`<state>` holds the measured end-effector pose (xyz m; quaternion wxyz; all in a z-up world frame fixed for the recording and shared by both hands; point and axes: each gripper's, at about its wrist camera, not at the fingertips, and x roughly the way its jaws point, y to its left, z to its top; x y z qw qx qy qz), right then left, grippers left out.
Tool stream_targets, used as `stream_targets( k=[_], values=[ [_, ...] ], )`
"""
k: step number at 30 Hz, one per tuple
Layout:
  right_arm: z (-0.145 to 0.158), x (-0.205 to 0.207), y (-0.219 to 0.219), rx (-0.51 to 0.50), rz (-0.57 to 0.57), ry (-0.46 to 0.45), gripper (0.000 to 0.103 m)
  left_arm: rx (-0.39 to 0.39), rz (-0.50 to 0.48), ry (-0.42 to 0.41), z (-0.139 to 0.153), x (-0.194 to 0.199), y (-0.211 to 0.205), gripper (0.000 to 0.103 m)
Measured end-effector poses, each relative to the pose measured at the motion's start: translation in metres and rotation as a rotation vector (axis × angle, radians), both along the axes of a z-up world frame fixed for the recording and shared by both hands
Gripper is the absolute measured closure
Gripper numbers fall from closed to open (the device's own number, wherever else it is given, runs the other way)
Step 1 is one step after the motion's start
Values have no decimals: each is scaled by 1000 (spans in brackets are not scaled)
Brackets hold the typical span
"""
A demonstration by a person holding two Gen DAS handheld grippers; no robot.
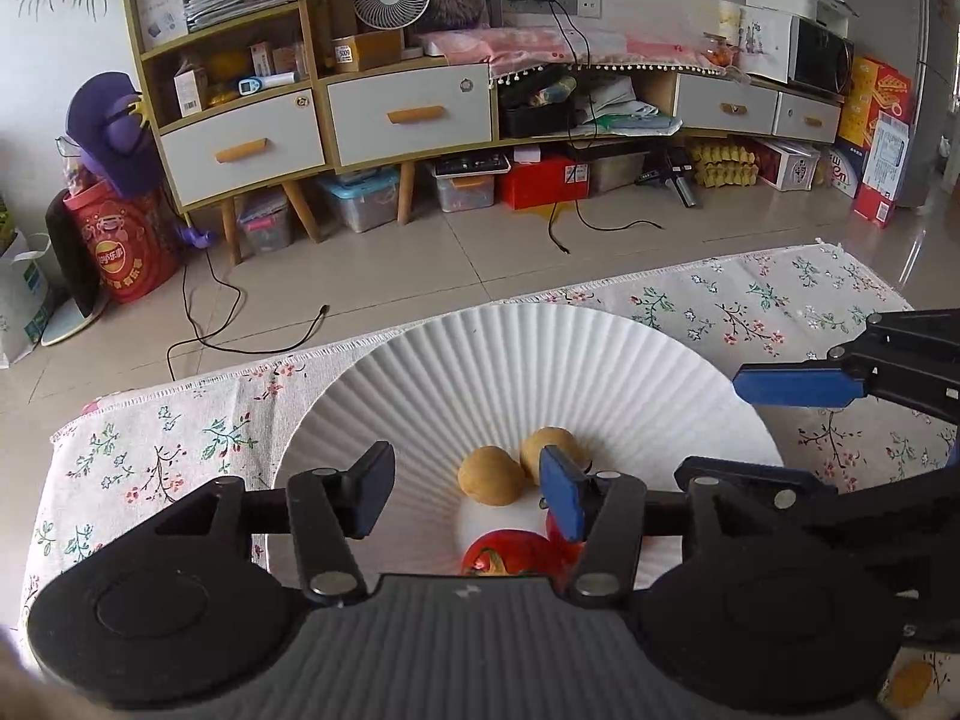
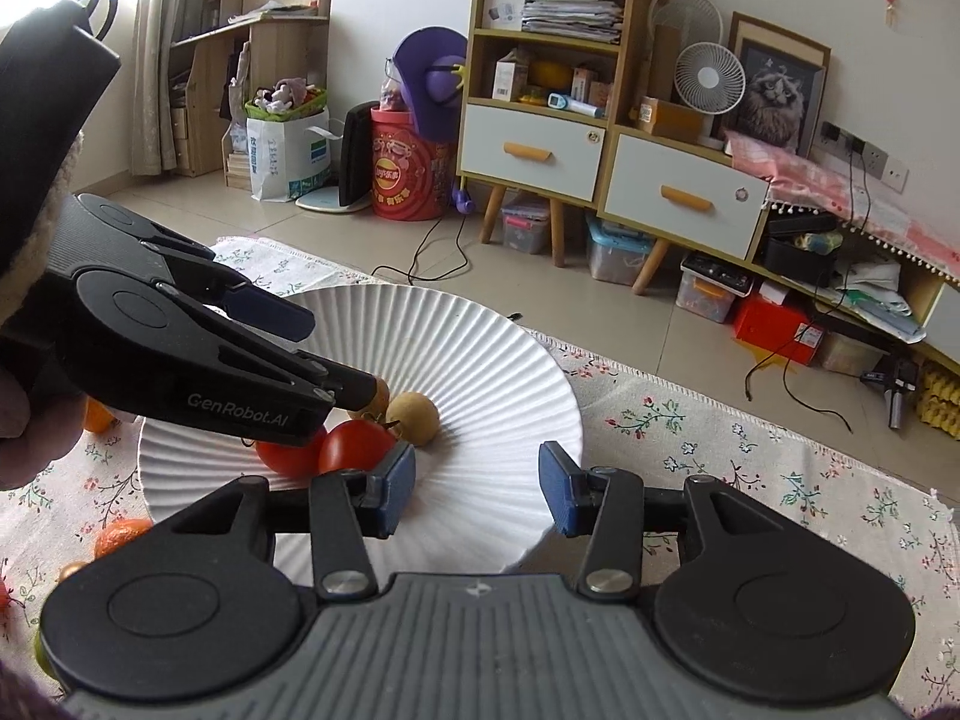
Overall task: Organize fruits
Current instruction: 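Open both tools to drop the fruits into the bowl, then move both open tools away from the bowl toward the remaining fruits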
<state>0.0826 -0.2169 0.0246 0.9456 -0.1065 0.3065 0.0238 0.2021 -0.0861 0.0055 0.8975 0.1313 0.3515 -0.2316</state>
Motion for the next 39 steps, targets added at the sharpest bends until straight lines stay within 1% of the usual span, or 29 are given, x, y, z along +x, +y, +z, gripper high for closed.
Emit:
stream_targets(
  k=[3,5,6,8,9,11,13,15,21,24,26,30,34,39],
  values=[
    [8,-6,-2,16,-17,-13,54,-5,2,0,6,-7,3,44],
    [11,-10,-3,29,-30,-21,49,-8,2,-4,11,-15,6,36],
    [14,-11,-3,38,-38,-24,48,-9,1,-7,12,-17,8,34],
    [16,-14,-4,50,-49,-29,42,-5,-1,-9,16,-24,10,28],
    [18,-16,-4,56,-55,-32,40,-3,-2,-12,17,-27,11,27],
    [20,-21,-3,67,-60,-36,34,2,-1,-15,20,-33,13,23],
    [22,-25,-3,75,-63,-33,30,0,3,-17,23,-40,16,20],
    [23,-29,-2,76,-65,-31,28,-5,11,-14,26,-46,21,18],
    [28,-43,2,88,-80,-33,19,-12,44,-4,29,-63,35,9],
    [30,-50,5,91,-85,-34,12,-7,55,-7,30,-72,41,6],
    [30,-54,7,96,-90,-41,2,-5,60,-7,31,-78,46,5],
    [29,-62,12,112,-101,-46,1,-14,79,7,30,-90,56,5],
    [27,-68,15,121,-110,-35,1,-5,97,14,27,-102,66,5],
    [23,-77,17,144,-122,-32,1,18,101,-14,24,-117,75,5]
  ],
)
